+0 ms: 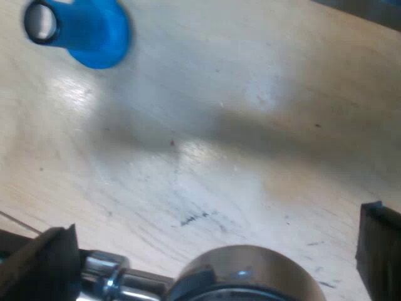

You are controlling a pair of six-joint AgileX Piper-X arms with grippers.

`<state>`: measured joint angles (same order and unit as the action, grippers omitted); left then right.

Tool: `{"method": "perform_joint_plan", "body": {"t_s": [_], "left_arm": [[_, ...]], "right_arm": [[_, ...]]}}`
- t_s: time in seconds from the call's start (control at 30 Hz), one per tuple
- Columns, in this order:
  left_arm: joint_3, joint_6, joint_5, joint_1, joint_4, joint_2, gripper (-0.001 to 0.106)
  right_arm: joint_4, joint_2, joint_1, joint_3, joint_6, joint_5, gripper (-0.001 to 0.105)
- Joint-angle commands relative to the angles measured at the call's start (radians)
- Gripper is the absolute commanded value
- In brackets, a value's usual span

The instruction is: Put the handle in the coffee machine

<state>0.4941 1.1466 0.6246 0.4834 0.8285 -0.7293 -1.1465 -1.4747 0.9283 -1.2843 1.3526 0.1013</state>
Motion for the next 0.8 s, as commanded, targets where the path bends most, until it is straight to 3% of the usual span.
{"method": "perform_joint_plan", "body": {"t_s": [0.03,0.23,0.4,0.8], "left_arm": [[0.009,-0.003,0.045,0.002,-0.027,0.003,0.000],[0.009,-0.003,0.045,-0.037,-0.027,0.003,0.000],[0.009,-0.003,0.045,-0.123,-0.027,0.003,0.000],[0.051,-0.035,0.043,-0.384,0.071,0.003,0.000]], "right_arm": [[0.012,0.020,0.002,-0.021,0.021,-0.014,0.092],[0.010,0.045,0.002,-0.041,0.021,-0.048,0.092],[0.012,0.132,0.002,-0.063,0.019,-0.084,0.092],[0.015,0.254,0.166,-0.063,-0.033,-0.420,0.092]]}}
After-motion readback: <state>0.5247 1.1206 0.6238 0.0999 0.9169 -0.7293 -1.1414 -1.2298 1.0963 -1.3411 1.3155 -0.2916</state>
